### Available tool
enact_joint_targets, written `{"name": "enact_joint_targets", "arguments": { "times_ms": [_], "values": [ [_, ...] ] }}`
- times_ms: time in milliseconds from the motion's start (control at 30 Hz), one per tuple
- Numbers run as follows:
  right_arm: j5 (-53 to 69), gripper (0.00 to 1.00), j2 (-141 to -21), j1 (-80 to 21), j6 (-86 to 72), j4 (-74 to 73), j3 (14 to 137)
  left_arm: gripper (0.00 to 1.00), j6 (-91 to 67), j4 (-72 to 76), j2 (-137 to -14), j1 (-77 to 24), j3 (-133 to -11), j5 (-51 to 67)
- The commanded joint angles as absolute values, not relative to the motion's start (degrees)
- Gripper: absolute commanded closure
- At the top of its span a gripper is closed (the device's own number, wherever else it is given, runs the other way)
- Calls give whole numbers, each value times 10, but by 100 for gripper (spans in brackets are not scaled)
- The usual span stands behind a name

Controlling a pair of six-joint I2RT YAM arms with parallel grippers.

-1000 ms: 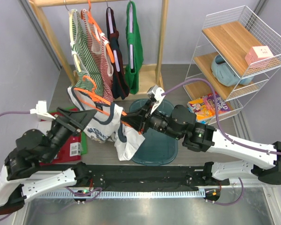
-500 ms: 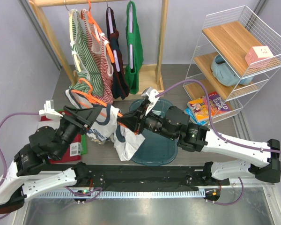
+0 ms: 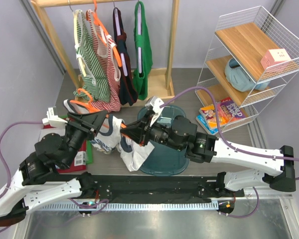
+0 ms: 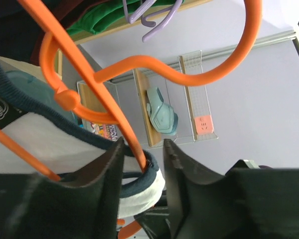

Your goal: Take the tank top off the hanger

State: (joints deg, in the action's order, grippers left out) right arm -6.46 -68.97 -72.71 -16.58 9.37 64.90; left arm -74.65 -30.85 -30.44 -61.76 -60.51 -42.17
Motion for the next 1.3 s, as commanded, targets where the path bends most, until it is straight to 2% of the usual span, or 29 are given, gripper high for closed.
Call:
{"name": "enact_joint_targets", "arguments": {
  "times_ms": [0,67,233,333,433,533,567,633,667,700,767,933,1100,1200,1233,1267],
  "values": [
    [-65,99,-690,-740,-149,163,664,68,-759,-279,-318,-619,-621,-468],
    [-62,99,-692,-744,-149,163,664,74,-756,-276,-317,-619,-622,-472],
    [-54,99,-695,-755,-142,168,663,82,-754,-276,-320,-619,-618,-473],
    [-40,99,-704,-758,-138,160,671,100,-746,-268,-314,-619,-612,-474],
    [-18,98,-708,-763,-137,149,675,100,-728,-270,-309,-619,-615,-473],
    [-13,83,-708,-766,-142,121,675,100,-707,-260,-302,-619,-613,-455],
    [-14,72,-707,-766,-143,104,675,100,-699,-259,-300,-619,-612,-447],
    [-19,57,-705,-766,-141,86,675,100,-680,-260,-295,-619,-613,-420],
    [-25,41,-705,-766,-139,65,678,100,-679,-267,-291,-619,-614,-416],
    [-32,32,-706,-766,-138,55,681,100,-679,-270,-287,-619,-613,-405],
    [-44,23,-711,-766,-133,31,692,100,-667,-263,-280,-619,-612,-397],
    [-64,10,-715,-766,-117,-63,747,100,-650,-265,-263,-619,-609,-391],
    [-112,7,-739,-766,-87,-154,854,100,-636,-291,-265,-619,-628,-381],
    [-99,12,-765,-766,-76,-170,896,100,-629,-294,-266,-619,-635,-367],
    [-93,19,-772,-766,-76,-171,905,100,-627,-296,-269,-619,-637,-366],
    [-88,21,-779,-766,-76,-172,919,100,-624,-300,-271,-619,-642,-361]
  ]
}}
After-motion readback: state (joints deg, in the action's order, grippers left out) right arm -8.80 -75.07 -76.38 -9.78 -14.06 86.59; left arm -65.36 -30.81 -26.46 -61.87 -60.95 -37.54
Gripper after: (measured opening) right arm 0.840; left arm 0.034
